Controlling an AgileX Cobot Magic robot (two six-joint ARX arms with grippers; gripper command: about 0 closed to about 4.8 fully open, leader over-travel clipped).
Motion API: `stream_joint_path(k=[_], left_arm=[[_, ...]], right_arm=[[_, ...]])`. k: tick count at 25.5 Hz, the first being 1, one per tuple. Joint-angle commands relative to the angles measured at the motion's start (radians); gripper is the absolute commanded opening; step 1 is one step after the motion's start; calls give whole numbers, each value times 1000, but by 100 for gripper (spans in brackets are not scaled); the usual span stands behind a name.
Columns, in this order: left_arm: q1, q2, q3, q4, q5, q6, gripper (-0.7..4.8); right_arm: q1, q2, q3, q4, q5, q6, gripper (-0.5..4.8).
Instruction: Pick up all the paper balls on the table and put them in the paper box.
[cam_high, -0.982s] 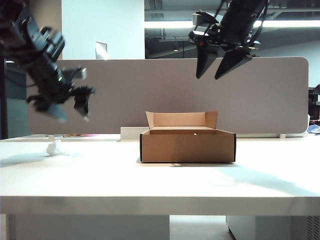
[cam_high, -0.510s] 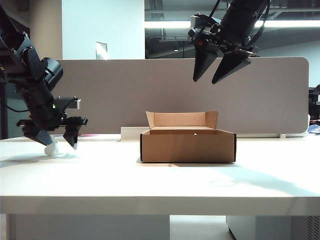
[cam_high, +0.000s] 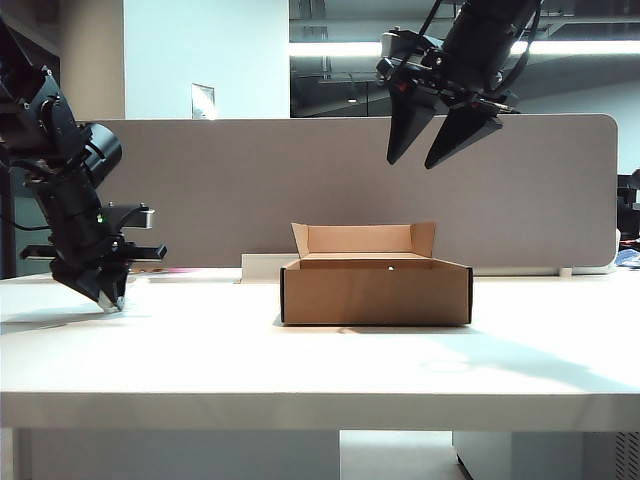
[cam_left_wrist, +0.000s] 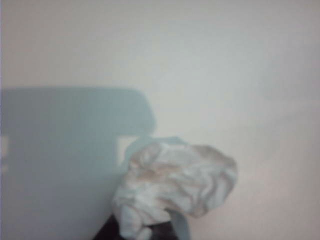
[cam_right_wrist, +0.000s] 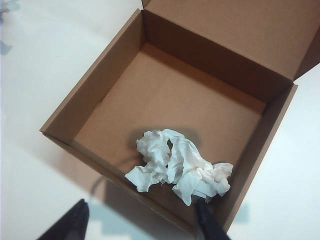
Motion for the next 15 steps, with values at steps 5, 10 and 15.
stream_joint_path(k=[5, 10, 15], left_arm=[[-34, -103, 24, -4, 37, -1, -3], [-128, -196, 33, 12, 296, -16, -3], [-286, -198, 32, 72, 339, -10, -3]], right_arm=[[2, -8, 3, 12, -3, 1, 287], [0, -13, 4, 3, -3, 0, 173], [-14, -50, 3, -14, -4, -12, -8]])
